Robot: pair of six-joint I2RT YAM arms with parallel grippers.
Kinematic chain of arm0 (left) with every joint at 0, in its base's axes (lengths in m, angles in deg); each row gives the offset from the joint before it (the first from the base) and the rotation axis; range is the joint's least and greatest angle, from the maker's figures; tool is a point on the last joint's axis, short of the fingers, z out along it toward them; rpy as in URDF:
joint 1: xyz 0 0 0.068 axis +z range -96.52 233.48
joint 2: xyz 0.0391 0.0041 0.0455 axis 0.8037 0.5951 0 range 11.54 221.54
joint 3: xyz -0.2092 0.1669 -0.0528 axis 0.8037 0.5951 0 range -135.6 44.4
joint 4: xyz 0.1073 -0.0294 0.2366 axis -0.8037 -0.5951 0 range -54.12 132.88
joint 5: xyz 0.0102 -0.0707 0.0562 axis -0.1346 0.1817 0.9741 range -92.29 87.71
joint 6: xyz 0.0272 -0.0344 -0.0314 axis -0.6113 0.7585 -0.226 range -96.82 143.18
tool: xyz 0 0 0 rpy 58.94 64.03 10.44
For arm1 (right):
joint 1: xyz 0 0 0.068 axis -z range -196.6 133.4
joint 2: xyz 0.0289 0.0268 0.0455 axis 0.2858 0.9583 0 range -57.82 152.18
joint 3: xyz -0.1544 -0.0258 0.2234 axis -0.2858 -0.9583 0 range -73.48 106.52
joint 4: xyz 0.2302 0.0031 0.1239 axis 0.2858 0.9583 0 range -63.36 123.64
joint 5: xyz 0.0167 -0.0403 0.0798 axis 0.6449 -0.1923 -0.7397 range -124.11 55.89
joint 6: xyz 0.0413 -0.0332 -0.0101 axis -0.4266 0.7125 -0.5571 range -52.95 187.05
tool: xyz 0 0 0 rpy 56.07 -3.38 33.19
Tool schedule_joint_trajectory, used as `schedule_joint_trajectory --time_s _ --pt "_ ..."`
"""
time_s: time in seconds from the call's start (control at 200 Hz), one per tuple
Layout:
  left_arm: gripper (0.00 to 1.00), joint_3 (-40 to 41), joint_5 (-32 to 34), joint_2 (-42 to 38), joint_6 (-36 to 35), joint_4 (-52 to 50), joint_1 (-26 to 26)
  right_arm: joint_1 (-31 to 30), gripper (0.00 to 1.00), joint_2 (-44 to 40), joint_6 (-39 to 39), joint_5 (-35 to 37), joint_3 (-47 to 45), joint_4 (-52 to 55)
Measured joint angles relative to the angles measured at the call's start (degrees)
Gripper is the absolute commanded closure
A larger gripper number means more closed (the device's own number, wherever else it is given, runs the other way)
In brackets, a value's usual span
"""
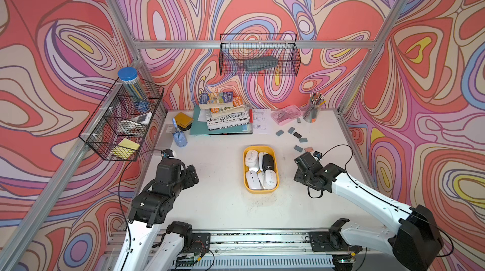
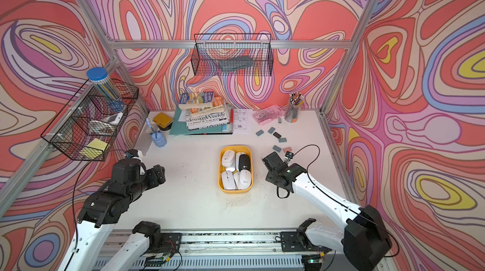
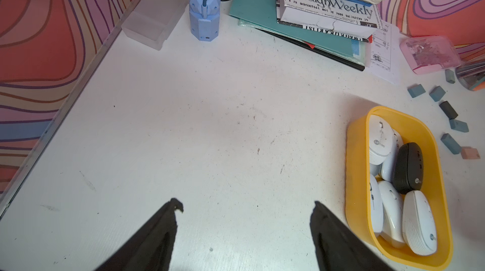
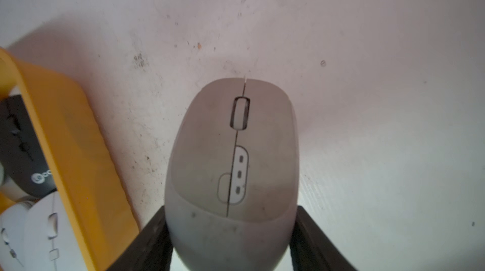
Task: Take out the mouse from the storage box
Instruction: Place the mouse at the center of the board.
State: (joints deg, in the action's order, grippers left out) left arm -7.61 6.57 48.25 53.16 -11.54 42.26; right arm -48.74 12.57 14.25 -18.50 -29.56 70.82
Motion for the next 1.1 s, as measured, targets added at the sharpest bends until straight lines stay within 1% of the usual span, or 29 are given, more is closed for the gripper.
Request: schedule_joint_trajectory --time_s 0.19,0.356,0.396,0.476,0.536,0.551,0.581,0.636,0.741,0.806,0.871,0.926,0.992,1.042,1.102 --pt "0.16 0.00 -1.07 0.96 -0.04 0.04 0.00 0.96 0.56 6.40 3.19 -5.95 -0.83 -4.81" --pt "0.16 0.00 -2.95 2.69 -0.22 0.42 0.00 1.73 0.53 10.60 4.79 -8.24 -0.90 -7.78" --pt "0.17 0.00 -3.39 3.52 -0.28 0.37 0.00 1.73 0.49 11.13 4.92 -8.57 -1.07 -8.31" --pt "0.18 -0.37 -4.66 6.45 -0.68 -0.07 -0.02 1.75 0.37 11.54 5.09 -9.18 -1.77 -9.05" --pt "0.18 -1.07 -5.86 9.01 -1.09 -0.46 -0.17 1.75 0.27 11.54 5.20 -9.44 -1.99 -9.01" --pt "0.18 -1.22 -6.05 9.49 -1.11 -0.48 -0.28 1.75 0.20 11.52 5.16 -9.49 -2.01 -9.01" --pt "0.18 -1.66 -6.58 10.67 -1.16 -0.63 -0.70 1.75 0.14 11.45 4.85 -9.55 -2.03 -9.01" --pt "0.19 -2.45 -7.32 12.07 -1.25 -0.87 -1.99 1.75 0.10 10.95 5.53 -9.73 -2.12 -8.63" --pt "0.18 -4.74 -7.67 13.88 -0.98 -1.31 -7.63 1.75 0.07 6.25 5.33 -9.25 -2.25 -6.86" --pt "0.18 -6.71 -7.39 16.00 -0.28 -1.33 -13.11 1.75 0.08 1.11 5.14 -8.17 -1.79 -4.96" --pt "0.17 -8.98 -6.45 19.61 0.48 -1.27 -19.91 1.75 0.07 -4.09 4.90 -6.03 -0.42 -2.58" --pt "0.15 -11.30 -5.31 24.28 1.01 -1.16 -26.34 1.77 0.08 -7.89 4.46 -3.65 1.20 -0.70" --pt "0.13 -14.45 -4.39 31.01 1.62 -0.68 -32.17 1.79 0.08 -11.80 3.76 -0.55 2.62 0.98" --pt "0.12 -16.65 -4.09 36.46 2.08 -0.02 -35.34 1.79 0.08 -14.19 3.37 1.53 3.02 1.99" --pt "0.11 -18.38 -3.93 42.23 2.91 1.11 -37.68 1.81 0.08 -16.74 2.86 3.58 2.99 3.26"
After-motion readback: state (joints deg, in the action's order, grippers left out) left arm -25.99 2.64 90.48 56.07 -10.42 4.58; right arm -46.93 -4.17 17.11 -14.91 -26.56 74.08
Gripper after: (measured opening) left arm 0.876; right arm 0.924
